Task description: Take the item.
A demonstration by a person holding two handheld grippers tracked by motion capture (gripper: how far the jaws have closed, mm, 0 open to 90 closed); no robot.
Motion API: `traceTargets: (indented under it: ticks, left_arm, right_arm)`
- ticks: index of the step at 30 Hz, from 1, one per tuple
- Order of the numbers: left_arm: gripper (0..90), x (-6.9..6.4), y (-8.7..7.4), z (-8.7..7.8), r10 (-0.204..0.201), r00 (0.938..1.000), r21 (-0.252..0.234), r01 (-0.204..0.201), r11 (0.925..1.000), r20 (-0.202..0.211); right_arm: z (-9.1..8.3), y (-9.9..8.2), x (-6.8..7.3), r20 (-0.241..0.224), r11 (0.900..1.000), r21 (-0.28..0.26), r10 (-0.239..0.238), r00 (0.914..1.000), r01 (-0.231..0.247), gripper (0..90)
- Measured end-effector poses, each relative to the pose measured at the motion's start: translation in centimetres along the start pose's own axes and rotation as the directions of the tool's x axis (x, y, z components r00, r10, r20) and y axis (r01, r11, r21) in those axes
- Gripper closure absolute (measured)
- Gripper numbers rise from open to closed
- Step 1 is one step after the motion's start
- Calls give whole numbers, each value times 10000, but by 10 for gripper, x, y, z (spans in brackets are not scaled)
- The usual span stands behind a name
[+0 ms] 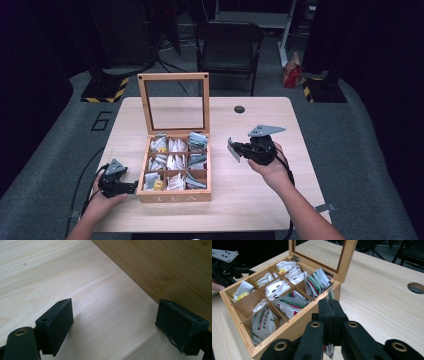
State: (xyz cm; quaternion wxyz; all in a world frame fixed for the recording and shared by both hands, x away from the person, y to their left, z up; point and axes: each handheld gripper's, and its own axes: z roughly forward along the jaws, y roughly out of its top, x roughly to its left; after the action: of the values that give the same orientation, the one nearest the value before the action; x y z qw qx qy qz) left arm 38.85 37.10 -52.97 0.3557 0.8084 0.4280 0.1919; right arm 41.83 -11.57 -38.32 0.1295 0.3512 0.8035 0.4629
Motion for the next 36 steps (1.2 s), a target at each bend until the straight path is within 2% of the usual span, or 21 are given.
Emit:
traceTargets:
  ticks: [28,36]
  left_arm:
    - [139,0,0,0,4,10000,5,-4,10000,7]
    - [139,0,0,0,-6,10000,-4,6,10000,1]
  right_arm:
    - [-28,-14,-30,850,9985,-219,527,9950,-511,898]
    - [-30,-19,-36,1054,9979,-232,628,9924,-607,898]
